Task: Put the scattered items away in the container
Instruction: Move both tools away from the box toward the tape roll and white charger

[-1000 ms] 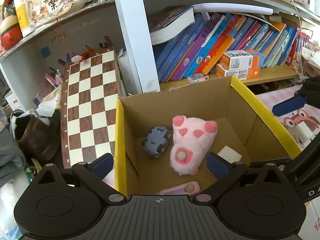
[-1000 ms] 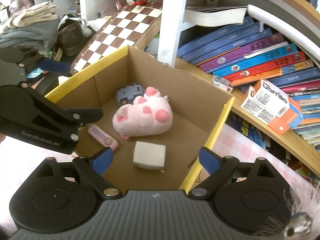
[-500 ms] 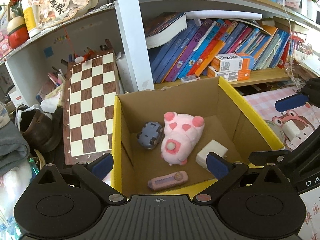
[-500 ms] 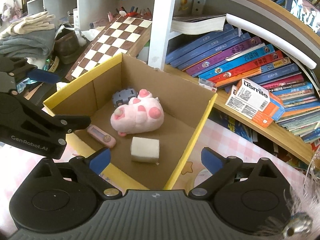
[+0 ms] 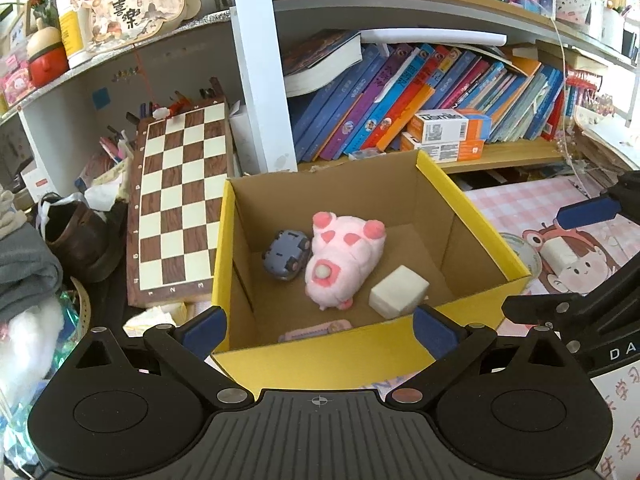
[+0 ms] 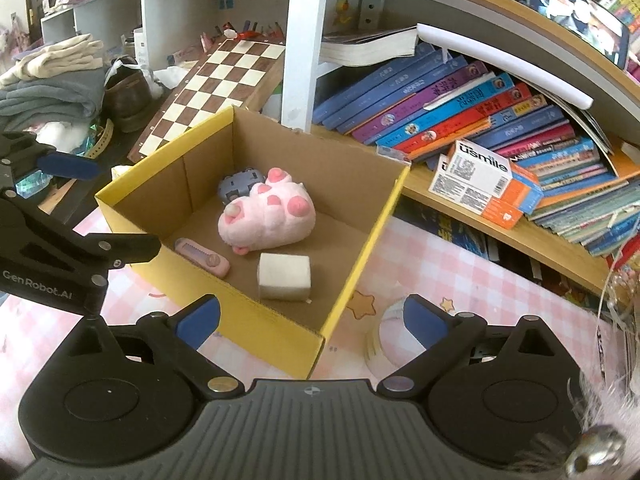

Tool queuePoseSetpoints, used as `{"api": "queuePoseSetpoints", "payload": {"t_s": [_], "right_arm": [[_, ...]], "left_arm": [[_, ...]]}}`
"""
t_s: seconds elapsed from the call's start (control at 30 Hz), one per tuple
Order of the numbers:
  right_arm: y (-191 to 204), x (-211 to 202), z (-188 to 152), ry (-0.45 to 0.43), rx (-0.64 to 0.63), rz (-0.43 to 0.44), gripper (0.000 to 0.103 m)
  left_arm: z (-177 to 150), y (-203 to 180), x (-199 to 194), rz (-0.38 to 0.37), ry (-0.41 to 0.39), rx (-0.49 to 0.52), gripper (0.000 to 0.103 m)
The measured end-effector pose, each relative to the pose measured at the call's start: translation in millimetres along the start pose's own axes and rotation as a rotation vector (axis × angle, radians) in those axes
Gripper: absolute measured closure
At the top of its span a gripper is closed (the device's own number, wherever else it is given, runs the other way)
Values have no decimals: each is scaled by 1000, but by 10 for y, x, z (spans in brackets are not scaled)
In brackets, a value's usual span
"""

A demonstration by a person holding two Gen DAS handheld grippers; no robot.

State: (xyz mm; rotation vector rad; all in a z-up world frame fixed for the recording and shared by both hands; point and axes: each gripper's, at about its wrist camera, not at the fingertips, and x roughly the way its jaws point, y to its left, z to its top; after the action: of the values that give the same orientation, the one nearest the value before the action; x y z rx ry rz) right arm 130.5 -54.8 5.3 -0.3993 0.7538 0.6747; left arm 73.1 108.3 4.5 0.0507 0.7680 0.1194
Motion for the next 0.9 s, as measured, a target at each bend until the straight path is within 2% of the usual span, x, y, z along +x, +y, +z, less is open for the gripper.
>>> {"api": "queuePoseSetpoints", "payload": {"t_s": [0.9], "right_arm": [[-125,-381,-515,-12,75,-28,3]], "left_arm": [[-229,-450,-306,-50,15,3,2]]}}
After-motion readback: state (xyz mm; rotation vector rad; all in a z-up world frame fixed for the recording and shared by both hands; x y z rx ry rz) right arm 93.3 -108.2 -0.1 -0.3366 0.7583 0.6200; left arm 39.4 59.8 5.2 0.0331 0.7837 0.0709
